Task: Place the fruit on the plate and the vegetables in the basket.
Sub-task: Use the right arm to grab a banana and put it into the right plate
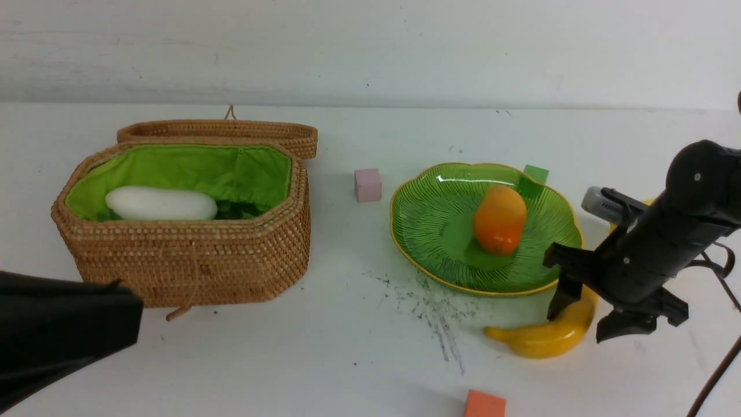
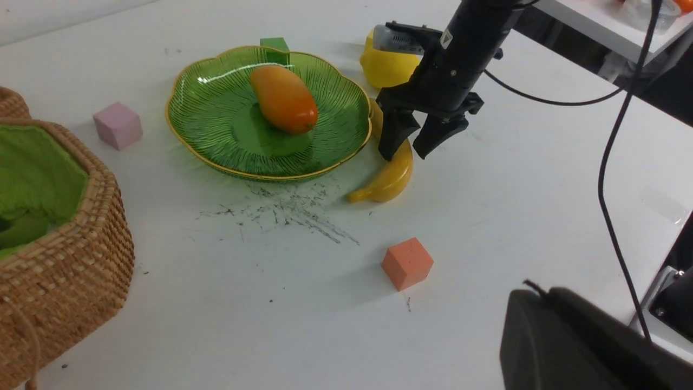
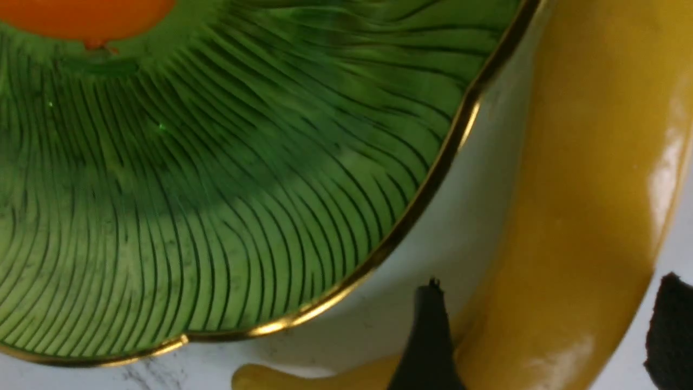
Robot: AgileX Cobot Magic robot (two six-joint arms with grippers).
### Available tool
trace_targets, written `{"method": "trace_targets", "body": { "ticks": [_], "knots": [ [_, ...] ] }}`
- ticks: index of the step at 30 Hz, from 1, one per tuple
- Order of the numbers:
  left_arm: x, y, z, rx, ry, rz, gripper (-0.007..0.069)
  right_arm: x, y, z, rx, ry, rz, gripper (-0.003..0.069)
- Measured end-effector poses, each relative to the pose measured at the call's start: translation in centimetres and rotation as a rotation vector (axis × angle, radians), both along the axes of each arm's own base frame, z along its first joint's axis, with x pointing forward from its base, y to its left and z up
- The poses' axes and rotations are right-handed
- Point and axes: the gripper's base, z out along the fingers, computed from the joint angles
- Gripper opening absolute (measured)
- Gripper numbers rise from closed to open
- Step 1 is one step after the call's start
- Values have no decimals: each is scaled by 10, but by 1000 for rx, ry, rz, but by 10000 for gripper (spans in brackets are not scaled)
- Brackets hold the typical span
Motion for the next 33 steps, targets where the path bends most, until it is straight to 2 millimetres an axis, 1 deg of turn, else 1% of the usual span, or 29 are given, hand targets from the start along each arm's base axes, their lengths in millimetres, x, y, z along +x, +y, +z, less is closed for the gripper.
{"method": "trace_targets", "body": {
  "ticks": [6,9,14,17,20,27,33],
  "knots": [
    [-1,-1,-1,-3,16,-8,-13,2,0,-3,0,-5,-8,505],
    [-2,-1,-2,-3,36,-17,-13,0,-1,-4,-7,11,2,491],
    [-3,-1,-2,-3,47,-22,-13,-2,-5,-5,-53,37,-4,422],
    [-3,-1,-2,-4,49,-24,-13,-2,-7,-6,-73,45,-36,353],
    [-3,-1,-2,-3,50,-24,-13,-2,-8,-6,-77,51,-50,321],
    [-3,-1,-2,3,43,-28,-10,1,-9,-13,-88,82,-31,320],
    [-3,-1,-2,21,20,-40,-10,-1,-11,-15,-117,98,51,319]
  ]
}}
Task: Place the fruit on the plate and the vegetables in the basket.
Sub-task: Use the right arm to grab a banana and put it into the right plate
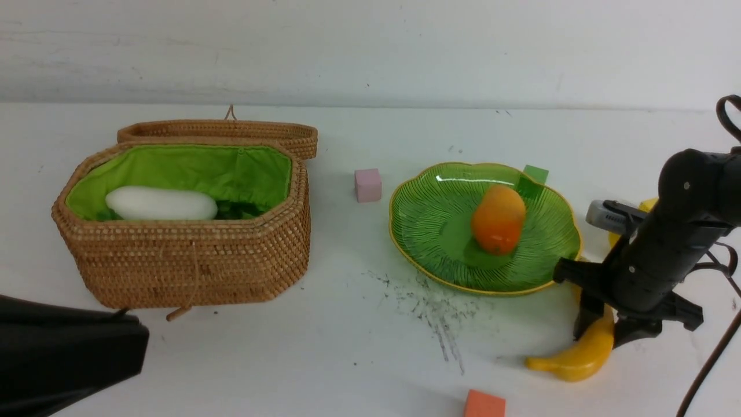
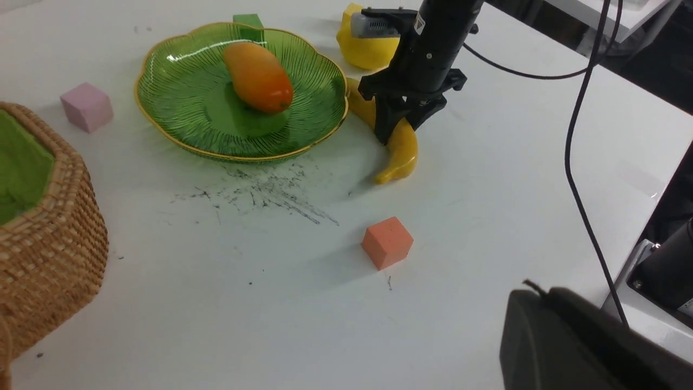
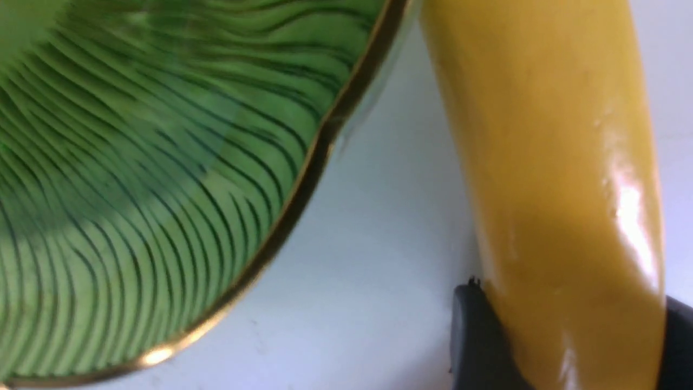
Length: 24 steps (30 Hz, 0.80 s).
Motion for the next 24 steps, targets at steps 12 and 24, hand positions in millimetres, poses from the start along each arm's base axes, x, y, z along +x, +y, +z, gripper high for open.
{"method": "trace_targets", "body": {
  "ticks": [12,24],
  "knots": [
    [0,0,1,1,-12,-3,-8,-35,-17,56,-159,46,86,316],
    [2,0,3,3,-55,1,-8,-36,8,175,-35,-349,154,316]
  ]
}}
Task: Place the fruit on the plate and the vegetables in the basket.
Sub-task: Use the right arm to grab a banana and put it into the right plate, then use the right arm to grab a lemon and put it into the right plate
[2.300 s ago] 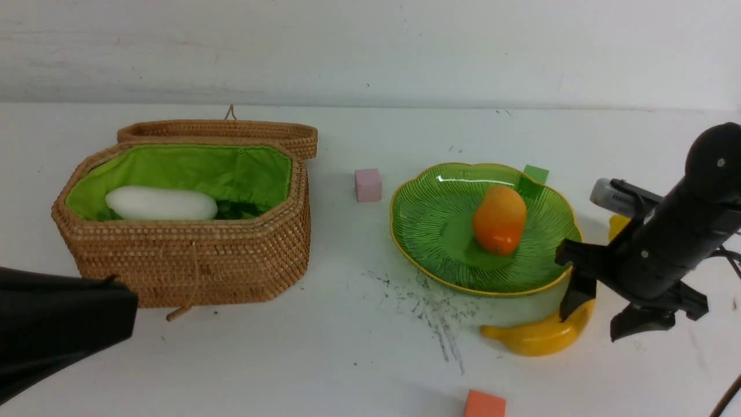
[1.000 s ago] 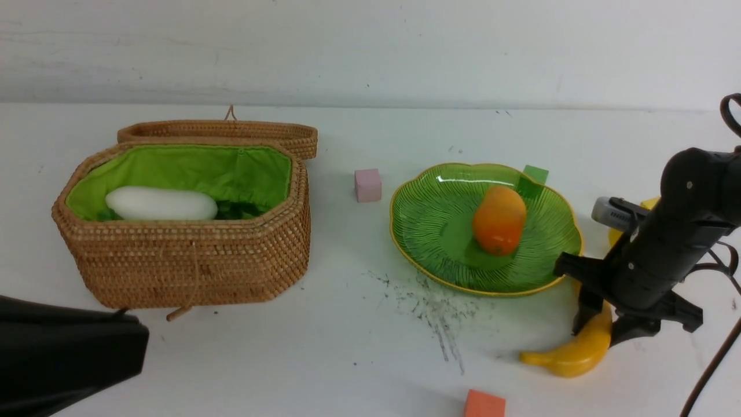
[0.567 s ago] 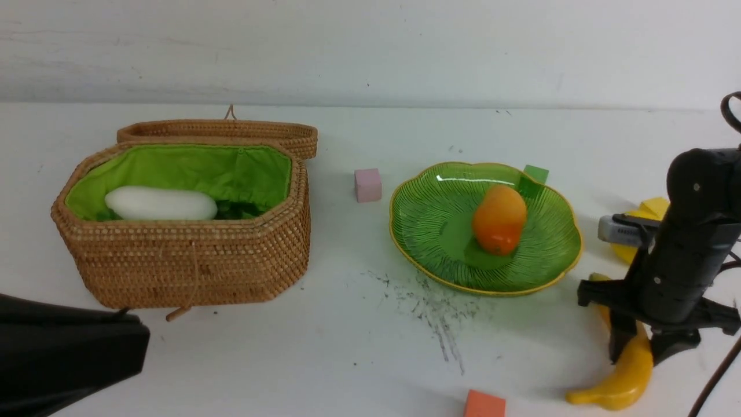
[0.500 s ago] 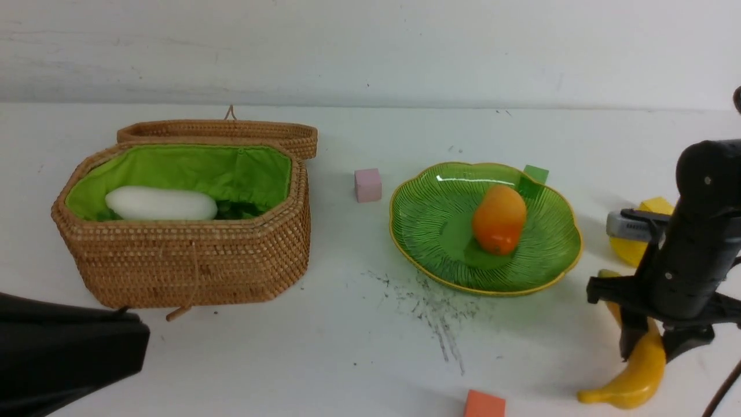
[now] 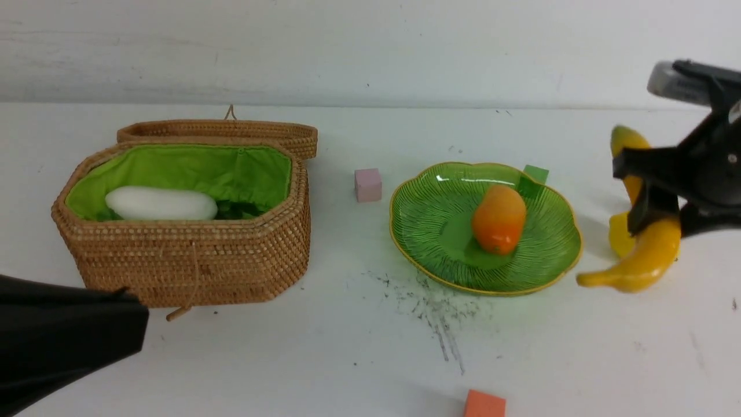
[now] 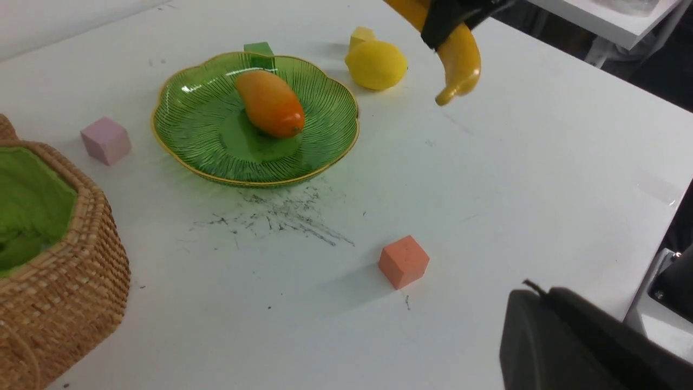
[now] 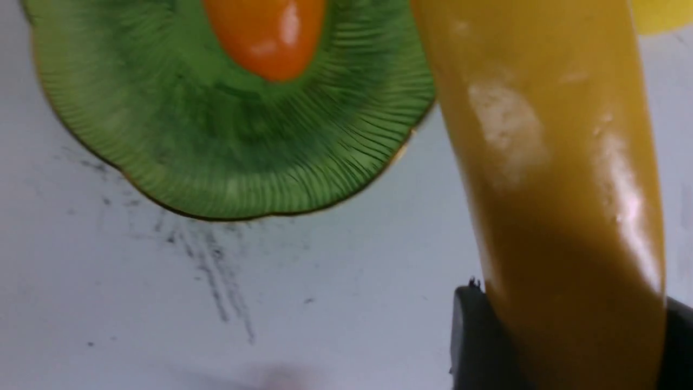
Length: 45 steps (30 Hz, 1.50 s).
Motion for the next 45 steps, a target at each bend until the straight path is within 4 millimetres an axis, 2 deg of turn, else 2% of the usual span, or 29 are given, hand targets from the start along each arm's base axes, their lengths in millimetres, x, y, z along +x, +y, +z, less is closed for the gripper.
{"method": "trace_targets", "body": {
  "ticks": [3,5,9,10,13,14,17,21,24,29,32,35,37,39,41,45],
  "knots": [
    [0,0,0,-3,-2,1,-8,8,9,6,27,-50,23,316],
    [0,0,1,-9,-10,2,-8,19,15,1,46,-77,29,316],
    [2,-1,5,-27,-51,4,-8,49,23,-30,56,-92,18,316],
    [2,-1,6,-36,-68,6,-8,60,24,-46,52,-80,12,316],
    [4,-1,9,-59,-96,12,-8,80,27,-79,46,-63,1,316],
    [4,-1,9,-61,-98,12,-8,81,27,-81,45,-62,0,316],
    [4,-1,11,-75,-111,16,-8,94,29,-106,42,-59,-9,316],
    [4,-1,12,-79,-116,18,-8,102,31,-118,52,-73,-20,321],
    [4,-1,12,-80,-116,18,-8,104,31,-118,59,-90,-25,396],
    [4,-1,12,-80,-116,18,-8,101,30,-115,45,-79,-16,600],
    [4,-1,12,-80,-116,18,-8,97,29,-101,21,-70,2,654],
    [4,-1,12,-81,-116,17,-8,91,24,-72,-39,-94,36,644],
    [4,-1,12,-82,-115,17,-8,84,17,-50,-128,-112,77,606],
    [4,-1,12,-83,-114,16,-8,77,8,-37,-244,-105,132,561],
    [4,-2,12,-83,-113,16,-8,71,-9,-33,-359,-38,172,508],
    [4,-2,12,-83,-113,16,-8,73,-36,-47,-374,76,159,487]
  ]
}}
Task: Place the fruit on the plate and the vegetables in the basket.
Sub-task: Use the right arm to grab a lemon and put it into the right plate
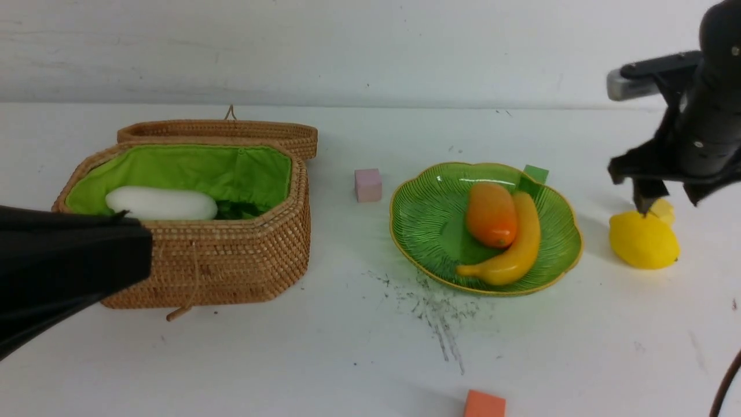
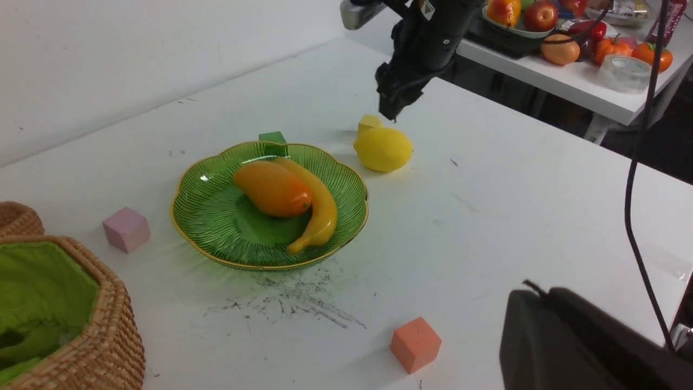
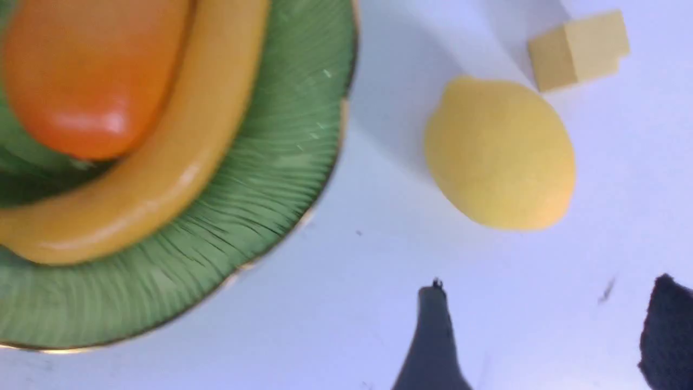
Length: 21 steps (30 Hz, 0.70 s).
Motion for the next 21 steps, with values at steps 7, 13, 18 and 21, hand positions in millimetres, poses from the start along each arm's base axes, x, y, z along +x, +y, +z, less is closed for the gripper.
{"method": "trace_targets", "body": {
  "ticks": [7,13,18,21],
  "knots": [
    [0,0,0,-2,-2,1,-6,26,-43,-50,209,51,-7,571],
    [1,-1,0,-2,-1,1,-5,42,-46,-65,181,-41,45,645],
    [1,-1,0,-2,-2,1,-5,52,-49,-78,136,-79,56,648],
    [1,-1,0,-3,-1,1,-6,55,-50,-89,127,-62,58,648]
  ]
}}
